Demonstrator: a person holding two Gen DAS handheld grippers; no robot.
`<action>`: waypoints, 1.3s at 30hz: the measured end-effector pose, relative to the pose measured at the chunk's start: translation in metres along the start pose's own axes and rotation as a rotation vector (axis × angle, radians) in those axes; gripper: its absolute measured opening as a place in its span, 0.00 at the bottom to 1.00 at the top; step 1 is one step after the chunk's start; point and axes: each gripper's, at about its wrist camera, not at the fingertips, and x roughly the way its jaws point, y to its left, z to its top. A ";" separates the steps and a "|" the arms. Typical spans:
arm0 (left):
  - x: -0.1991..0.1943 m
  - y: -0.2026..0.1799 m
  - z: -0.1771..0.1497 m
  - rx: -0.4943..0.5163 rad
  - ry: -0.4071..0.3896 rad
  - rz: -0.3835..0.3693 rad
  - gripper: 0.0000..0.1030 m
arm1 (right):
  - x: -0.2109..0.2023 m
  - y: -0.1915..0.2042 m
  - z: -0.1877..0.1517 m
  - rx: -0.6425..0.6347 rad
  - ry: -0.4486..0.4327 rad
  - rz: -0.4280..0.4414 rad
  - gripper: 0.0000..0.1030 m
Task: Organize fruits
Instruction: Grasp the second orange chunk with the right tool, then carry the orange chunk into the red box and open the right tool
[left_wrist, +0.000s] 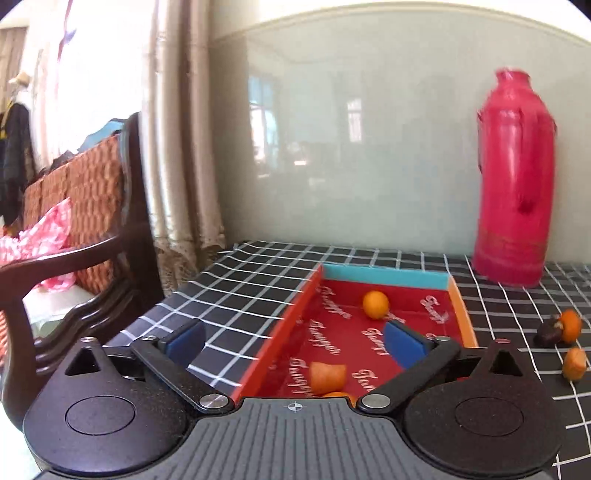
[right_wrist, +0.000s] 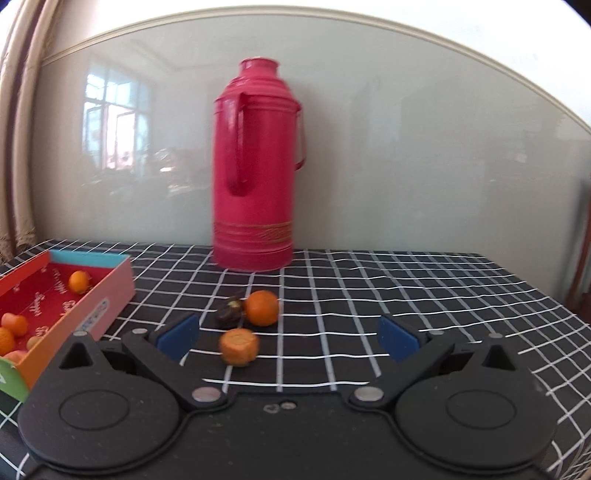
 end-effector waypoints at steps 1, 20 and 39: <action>-0.001 0.007 0.000 -0.010 -0.001 0.007 1.00 | 0.005 0.004 0.001 -0.009 0.012 0.006 0.94; 0.004 0.105 -0.020 -0.197 0.032 0.184 1.00 | 0.097 0.032 -0.004 0.010 0.295 0.024 0.47; 0.011 0.121 -0.026 -0.249 0.083 0.209 1.00 | 0.038 0.074 0.018 -0.063 0.022 0.314 0.26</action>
